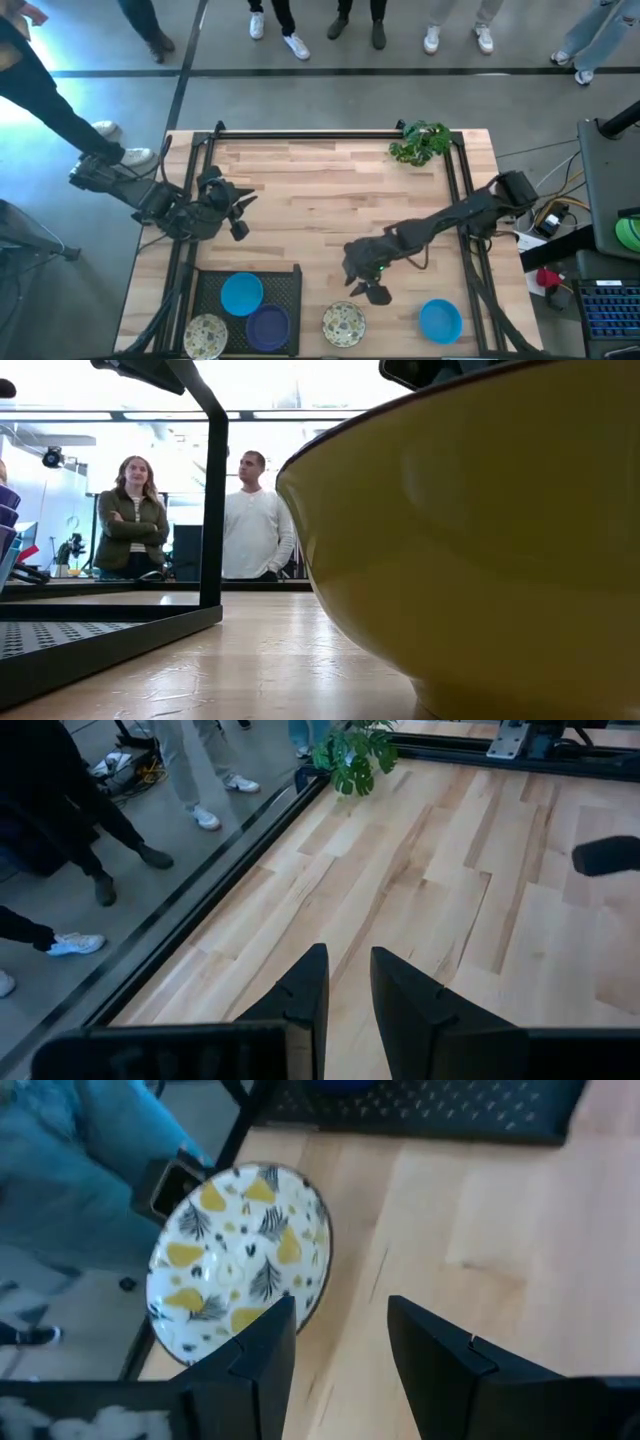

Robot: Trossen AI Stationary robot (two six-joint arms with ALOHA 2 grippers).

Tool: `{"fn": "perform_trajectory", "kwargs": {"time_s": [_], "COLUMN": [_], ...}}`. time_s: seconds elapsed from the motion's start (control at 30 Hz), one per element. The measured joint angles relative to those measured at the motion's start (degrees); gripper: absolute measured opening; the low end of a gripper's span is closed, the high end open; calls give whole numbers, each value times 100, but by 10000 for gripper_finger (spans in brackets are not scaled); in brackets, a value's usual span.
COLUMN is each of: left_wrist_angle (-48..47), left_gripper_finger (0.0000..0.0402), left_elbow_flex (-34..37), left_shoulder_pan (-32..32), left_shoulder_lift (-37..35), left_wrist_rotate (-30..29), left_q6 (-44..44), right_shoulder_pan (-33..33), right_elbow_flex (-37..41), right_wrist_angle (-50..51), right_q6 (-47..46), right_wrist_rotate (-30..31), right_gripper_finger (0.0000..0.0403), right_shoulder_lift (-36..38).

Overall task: Pick & Place Mini bowls
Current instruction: Stack the yellow patterned bowl on the yellow patterned bowl on the shelf

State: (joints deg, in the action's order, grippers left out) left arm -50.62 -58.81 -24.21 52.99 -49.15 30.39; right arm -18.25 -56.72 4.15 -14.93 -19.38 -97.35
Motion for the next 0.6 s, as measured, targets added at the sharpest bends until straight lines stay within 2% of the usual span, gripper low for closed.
{"fn": "perform_trajectory", "kwargs": {"time_s": [0.6], "left_wrist_angle": [-235], "left_gripper_finger": [71], "left_elbow_flex": [2], "left_shoulder_pan": [22], "left_shoulder_lift": [-53], "left_wrist_rotate": [48], "left_q6": [-179], "right_shoulder_pan": [-92], "right_elbow_flex": [-451], "right_wrist_angle": [-345], "right_q6": [163], "right_wrist_rotate": [-66], "right_gripper_finger": [155], "right_shoulder_lift": [-892]}}
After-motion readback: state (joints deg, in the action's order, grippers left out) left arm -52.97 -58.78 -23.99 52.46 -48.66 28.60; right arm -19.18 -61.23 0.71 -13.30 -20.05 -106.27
